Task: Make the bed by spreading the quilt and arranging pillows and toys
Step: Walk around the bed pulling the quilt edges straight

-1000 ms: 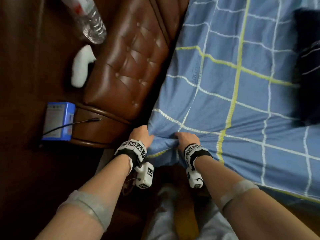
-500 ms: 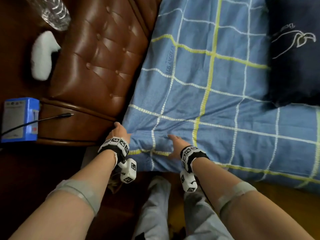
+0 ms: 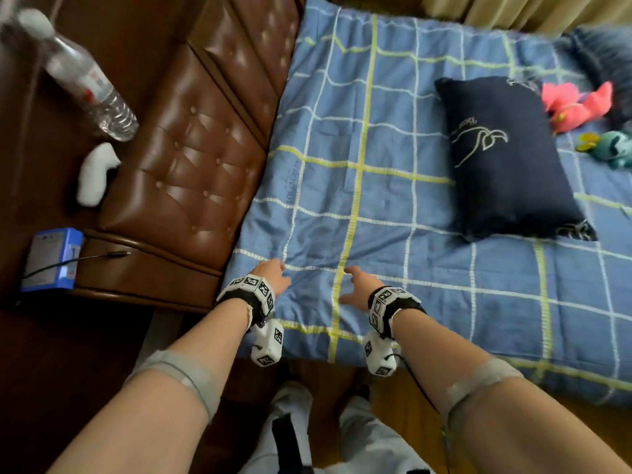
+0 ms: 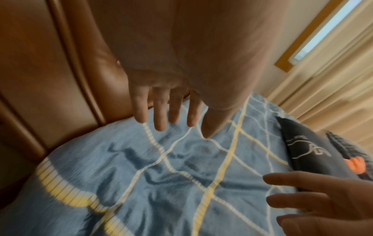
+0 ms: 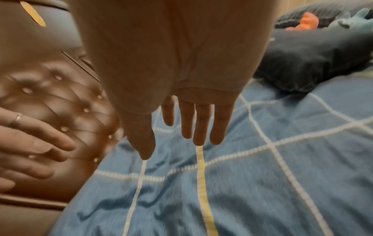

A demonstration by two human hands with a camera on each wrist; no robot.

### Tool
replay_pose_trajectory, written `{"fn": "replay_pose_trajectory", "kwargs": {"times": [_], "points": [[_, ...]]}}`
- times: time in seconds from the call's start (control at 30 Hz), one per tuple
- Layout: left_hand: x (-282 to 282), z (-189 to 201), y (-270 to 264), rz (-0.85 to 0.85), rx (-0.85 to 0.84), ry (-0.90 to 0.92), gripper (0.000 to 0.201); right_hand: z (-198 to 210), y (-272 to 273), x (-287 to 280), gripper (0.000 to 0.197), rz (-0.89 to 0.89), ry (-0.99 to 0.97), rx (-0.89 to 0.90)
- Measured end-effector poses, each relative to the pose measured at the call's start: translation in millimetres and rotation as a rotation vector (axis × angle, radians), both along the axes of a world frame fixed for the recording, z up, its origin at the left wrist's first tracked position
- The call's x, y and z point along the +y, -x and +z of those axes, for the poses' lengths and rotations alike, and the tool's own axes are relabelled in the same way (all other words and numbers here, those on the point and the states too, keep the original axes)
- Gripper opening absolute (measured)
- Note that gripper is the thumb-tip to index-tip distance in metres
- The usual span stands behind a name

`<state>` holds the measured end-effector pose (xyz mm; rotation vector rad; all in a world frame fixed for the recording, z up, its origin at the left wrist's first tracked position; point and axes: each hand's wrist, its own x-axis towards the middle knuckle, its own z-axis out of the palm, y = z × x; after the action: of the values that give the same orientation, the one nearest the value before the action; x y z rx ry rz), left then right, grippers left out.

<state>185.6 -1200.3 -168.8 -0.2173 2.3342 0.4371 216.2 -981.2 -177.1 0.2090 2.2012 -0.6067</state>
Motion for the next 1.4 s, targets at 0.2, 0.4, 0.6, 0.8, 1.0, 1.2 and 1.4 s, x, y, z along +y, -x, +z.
{"fn": "replay_pose_trajectory", "kwargs": {"times": [0.2, 0.4, 0.6, 0.8, 1.0, 1.2, 1.4], "points": [[61.6, 99.5, 12.9, -0.028, 0.185, -0.078, 0.034, 109.3, 29.3, 62.1, 0.068, -0.001, 0.051, 0.272], [102.9, 141.5, 25.2, -0.062, 0.253, -0.101, 0.041, 149.7, 30.8, 114.5, 0.066, -0.053, 0.056, 0.338], [85.0, 137.7, 41.3, -0.056, 0.222, -0.034, 0.044, 142.1, 43.2, 107.7, 0.055, -0.039, 0.100, 0.353], [9.6, 79.5, 63.3, 0.059, 0.137, 0.003, 0.046, 90.9, 83.6, 39.5, 0.053, 0.114, 0.070, 0.253], [-60.7, -55.8, 61.3, 0.282, -0.180, -0.031, 0.079, -13.9, 130.2, -69.0, 0.061, 0.315, 0.040, 0.102], [-84.8, -202.7, 25.1, 0.492, -0.265, -0.138, 0.102, -151.7, 152.6, -152.4, 0.078, 0.569, 0.092, 0.114], [-100.4, -281.3, -6.9, 0.598, -0.316, -0.154, 0.114, -241.6, 157.5, -202.2, 0.082, 0.797, -0.095, 0.182]]}}
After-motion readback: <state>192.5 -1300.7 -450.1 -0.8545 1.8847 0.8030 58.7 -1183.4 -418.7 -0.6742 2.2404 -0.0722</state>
